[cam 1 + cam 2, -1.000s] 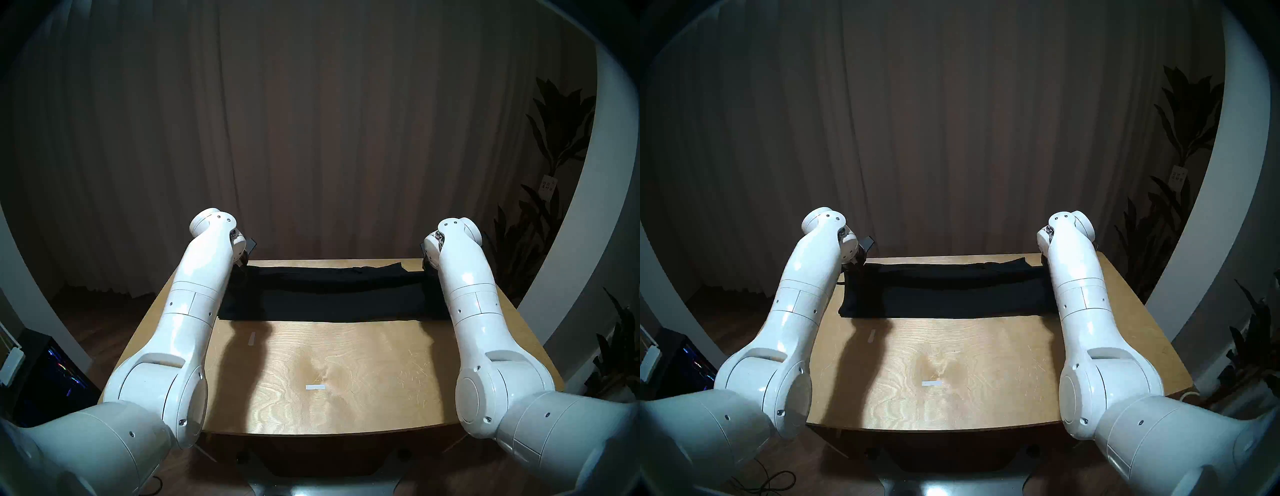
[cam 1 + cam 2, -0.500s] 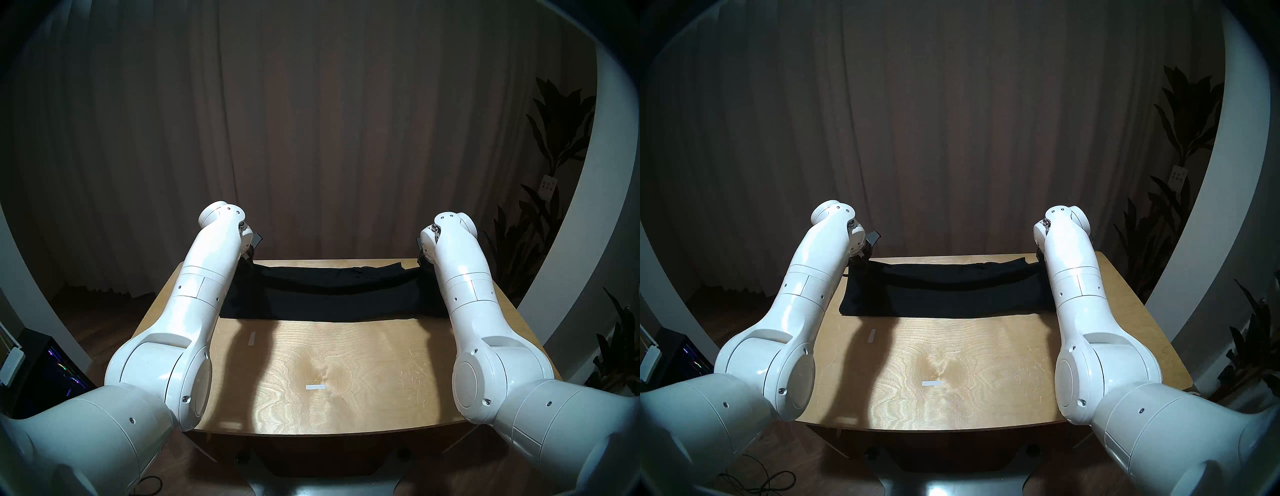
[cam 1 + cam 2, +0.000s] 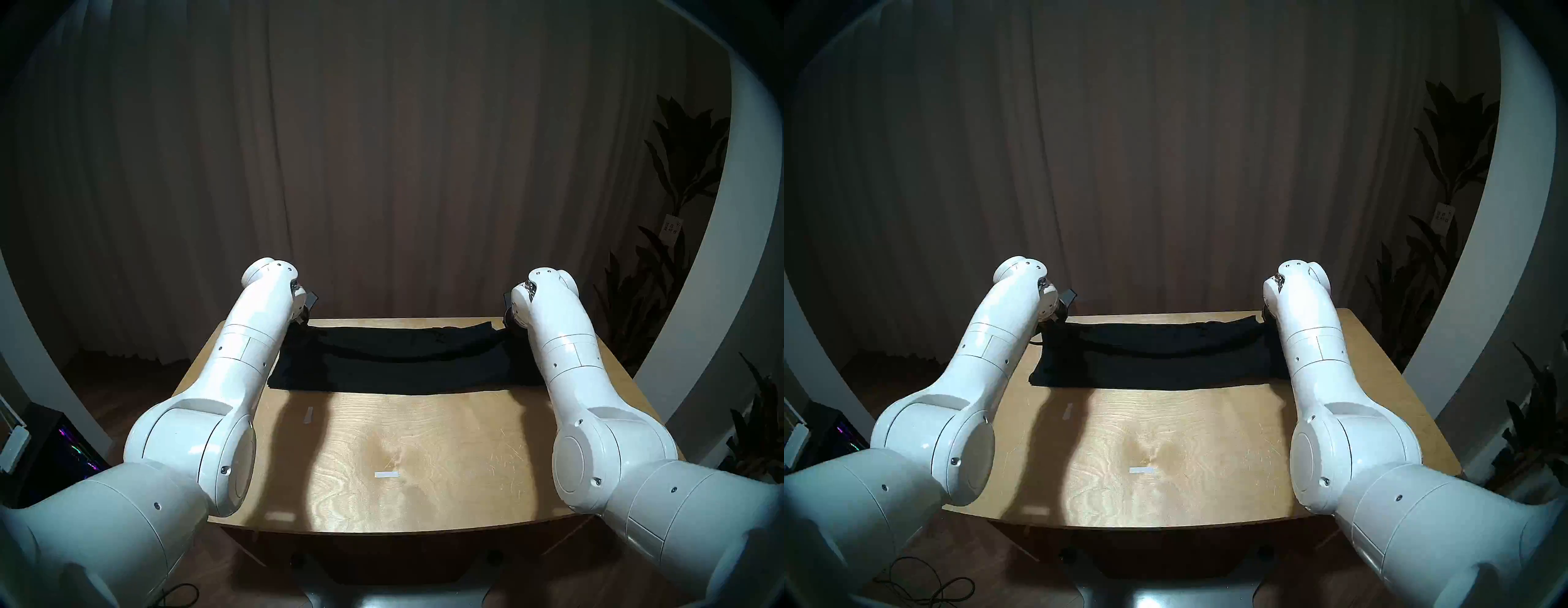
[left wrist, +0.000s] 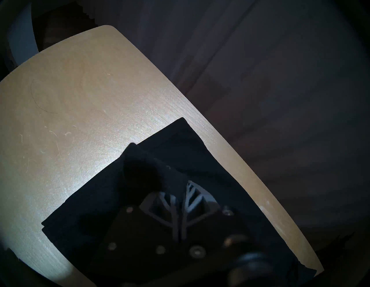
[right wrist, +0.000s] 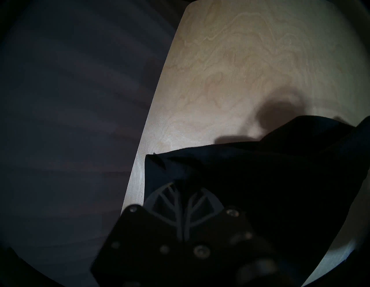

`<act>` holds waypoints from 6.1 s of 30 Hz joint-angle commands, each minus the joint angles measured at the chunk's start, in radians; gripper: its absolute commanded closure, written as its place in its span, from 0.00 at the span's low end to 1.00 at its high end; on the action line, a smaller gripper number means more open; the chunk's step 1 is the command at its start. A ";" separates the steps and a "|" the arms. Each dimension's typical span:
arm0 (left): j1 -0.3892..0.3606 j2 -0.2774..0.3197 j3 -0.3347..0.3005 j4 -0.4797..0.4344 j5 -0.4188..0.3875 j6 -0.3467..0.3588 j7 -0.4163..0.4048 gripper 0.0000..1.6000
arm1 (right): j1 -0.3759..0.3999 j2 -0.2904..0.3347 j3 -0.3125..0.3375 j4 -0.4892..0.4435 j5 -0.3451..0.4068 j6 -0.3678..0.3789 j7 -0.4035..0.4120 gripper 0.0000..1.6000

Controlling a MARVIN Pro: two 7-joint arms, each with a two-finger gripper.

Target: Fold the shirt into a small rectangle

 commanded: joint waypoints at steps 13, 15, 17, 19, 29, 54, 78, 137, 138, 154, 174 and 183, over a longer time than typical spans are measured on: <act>-0.101 0.014 -0.011 0.082 0.022 -0.086 -0.135 1.00 | 0.073 0.015 0.006 0.061 0.014 -0.039 0.138 1.00; -0.104 0.012 -0.009 0.093 0.026 -0.092 -0.144 1.00 | 0.079 0.017 0.006 0.066 0.015 -0.042 0.147 1.00; -0.110 0.009 -0.007 0.108 0.030 -0.101 -0.158 1.00 | 0.088 0.021 0.006 0.073 0.017 -0.047 0.161 1.00; -0.111 0.008 -0.006 0.113 0.031 -0.104 -0.162 0.85 | 0.090 0.022 0.006 0.076 0.017 -0.049 0.165 1.00; -0.127 -0.003 0.014 0.159 0.046 -0.131 -0.201 0.00 | 0.103 0.030 0.003 0.106 0.018 -0.064 0.202 1.00; -0.161 0.030 0.026 0.210 0.074 -0.213 -0.311 0.00 | 0.186 0.054 -0.031 0.159 0.000 -0.100 0.308 0.00; 0.068 0.124 -0.068 0.087 0.040 -0.356 -0.578 0.00 | 0.178 0.120 -0.148 0.150 -0.114 -0.147 0.594 0.00; 0.394 0.169 -0.014 -0.266 0.072 -0.411 -0.748 0.00 | -0.168 0.126 -0.310 -0.096 -0.204 -0.183 0.753 0.00; 0.398 0.171 -0.014 -0.270 0.073 -0.412 -0.749 0.00 | -0.173 0.127 -0.311 -0.101 -0.203 -0.183 0.755 0.00; 0.481 0.191 -0.033 -0.344 0.084 -0.428 -0.775 0.00 | -0.263 0.146 -0.309 -0.198 -0.193 -0.190 0.804 0.00; 0.575 0.207 -0.054 -0.456 0.096 -0.445 -0.813 0.00 | -0.400 0.170 -0.277 -0.346 -0.140 -0.198 0.859 0.00; 0.616 0.212 -0.059 -0.520 0.101 -0.452 -0.834 0.00 | -0.477 0.191 -0.242 -0.420 -0.112 -0.204 0.864 0.00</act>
